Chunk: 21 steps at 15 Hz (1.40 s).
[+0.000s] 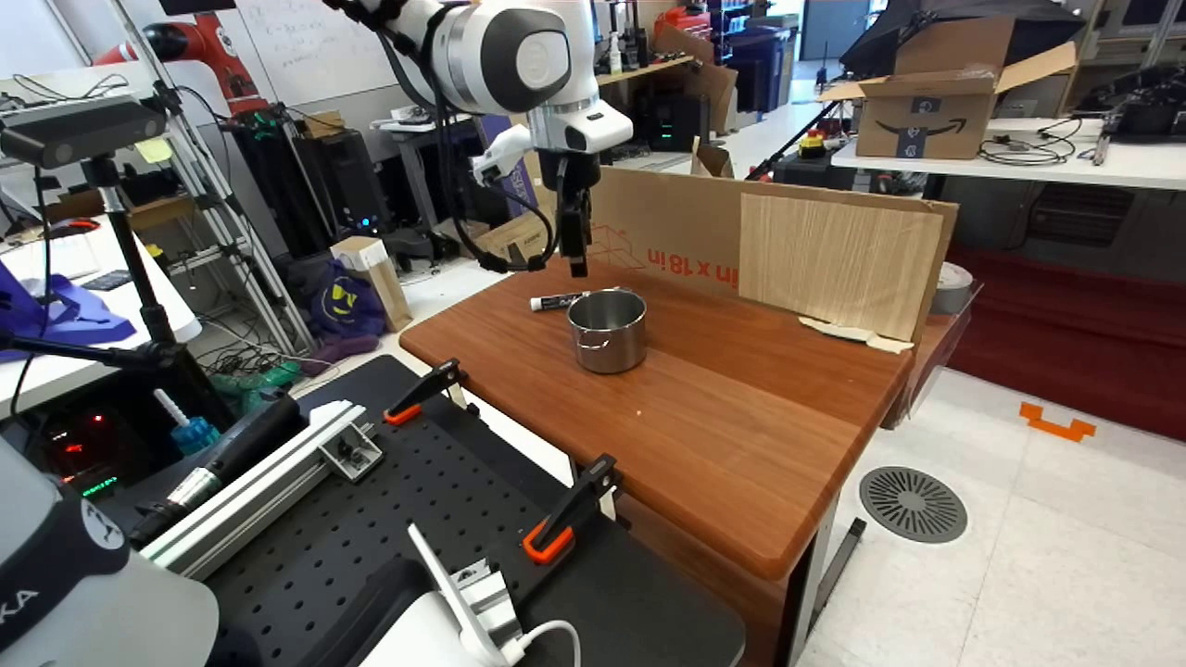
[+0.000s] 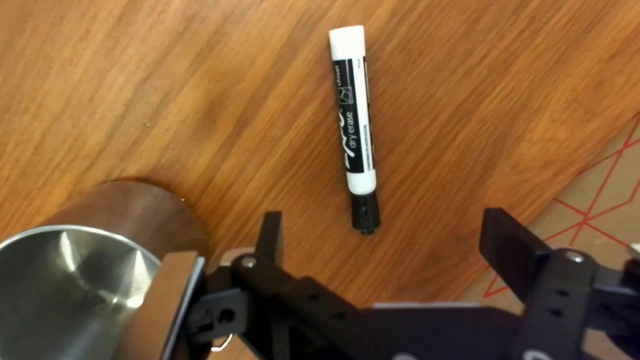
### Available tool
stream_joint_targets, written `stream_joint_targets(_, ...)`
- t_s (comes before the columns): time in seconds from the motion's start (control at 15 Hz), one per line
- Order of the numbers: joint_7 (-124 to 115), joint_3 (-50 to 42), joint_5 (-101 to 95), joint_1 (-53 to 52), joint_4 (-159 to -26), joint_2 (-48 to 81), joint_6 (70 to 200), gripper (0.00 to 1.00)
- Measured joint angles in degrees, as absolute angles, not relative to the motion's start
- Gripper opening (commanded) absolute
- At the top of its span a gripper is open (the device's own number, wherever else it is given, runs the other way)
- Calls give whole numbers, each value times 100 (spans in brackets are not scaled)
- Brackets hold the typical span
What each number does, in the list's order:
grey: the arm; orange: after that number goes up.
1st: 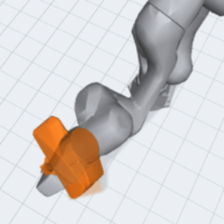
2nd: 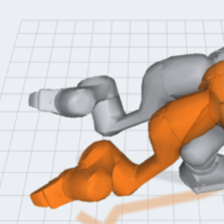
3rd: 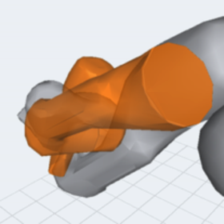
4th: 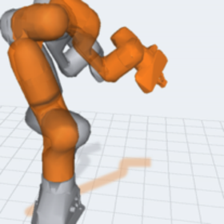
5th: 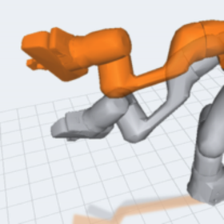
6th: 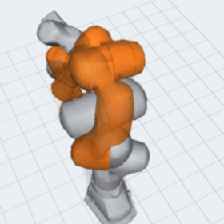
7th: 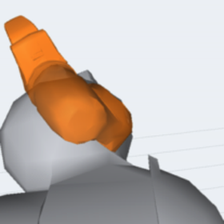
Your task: Put the marker in the pot
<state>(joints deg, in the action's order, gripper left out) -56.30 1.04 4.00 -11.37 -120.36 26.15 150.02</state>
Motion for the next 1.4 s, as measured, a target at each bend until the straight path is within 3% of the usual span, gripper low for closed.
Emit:
stream_joint_targets(0.6, -5902, -144, 338, -1514, -11349, 3515, 14951, 100)
stream_joint_targets(0.67, -5902, -165, 338, -1514, -11299, 3572, 14939, 75)
stream_joint_targets(0.8, -5902, -195, 338, -1514, -11215, 3654, 14901, 70)
stream_joint_targets(1.4, -5902, -204, 338, -1516, -11025, 3685, 14584, 1)
